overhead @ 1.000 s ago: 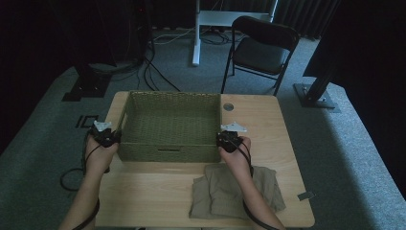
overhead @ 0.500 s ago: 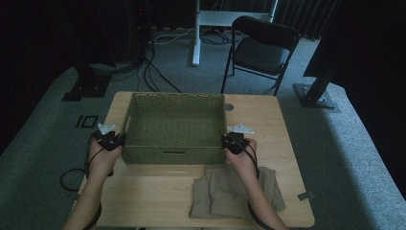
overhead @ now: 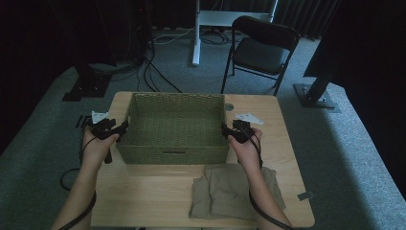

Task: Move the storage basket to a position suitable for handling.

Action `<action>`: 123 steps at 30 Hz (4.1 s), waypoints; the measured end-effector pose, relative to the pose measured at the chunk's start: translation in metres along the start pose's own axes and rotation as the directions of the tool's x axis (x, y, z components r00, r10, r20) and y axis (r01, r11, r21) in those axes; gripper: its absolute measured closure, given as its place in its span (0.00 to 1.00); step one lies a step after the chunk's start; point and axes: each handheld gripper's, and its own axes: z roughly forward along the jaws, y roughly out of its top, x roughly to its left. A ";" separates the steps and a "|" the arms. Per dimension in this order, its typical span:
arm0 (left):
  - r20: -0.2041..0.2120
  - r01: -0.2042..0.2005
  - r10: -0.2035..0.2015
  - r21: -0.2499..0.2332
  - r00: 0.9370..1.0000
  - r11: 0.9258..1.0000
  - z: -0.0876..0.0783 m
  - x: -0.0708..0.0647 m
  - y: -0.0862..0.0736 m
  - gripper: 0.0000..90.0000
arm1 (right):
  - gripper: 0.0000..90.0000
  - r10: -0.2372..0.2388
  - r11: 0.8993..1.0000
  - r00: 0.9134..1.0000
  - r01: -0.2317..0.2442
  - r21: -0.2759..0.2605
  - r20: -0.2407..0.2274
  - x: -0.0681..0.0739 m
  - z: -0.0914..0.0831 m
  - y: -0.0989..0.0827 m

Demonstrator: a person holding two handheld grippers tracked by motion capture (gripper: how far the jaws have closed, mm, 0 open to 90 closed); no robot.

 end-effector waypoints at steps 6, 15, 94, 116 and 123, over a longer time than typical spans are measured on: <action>-0.018 -0.013 0.013 0.003 1.000 1.000 0.021 0.004 0.001 0.45 | 0.48 0.015 1.000 1.000 -0.015 0.021 0.001 0.003 0.018 0.017; -0.027 -0.064 0.066 0.054 0.997 0.996 0.047 0.004 -0.018 0.50 | 0.62 -0.054 0.992 0.993 0.042 0.122 0.102 0.013 0.059 0.004; 0.050 -0.110 0.106 0.084 0.993 0.990 0.101 -0.128 -0.006 0.91 | 0.87 -0.008 0.983 0.975 -0.033 0.183 0.222 -0.118 0.026 0.000; 0.052 -0.092 0.087 0.115 0.995 0.989 0.115 -0.172 0.001 0.91 | 0.87 -0.012 0.980 0.974 -0.033 0.195 0.226 -0.164 0.018 0.003; 0.054 -0.105 0.099 0.113 0.994 0.988 0.119 -0.188 0.001 0.92 | 0.87 -0.019 0.979 0.971 -0.031 0.203 0.240 -0.180 0.013 0.004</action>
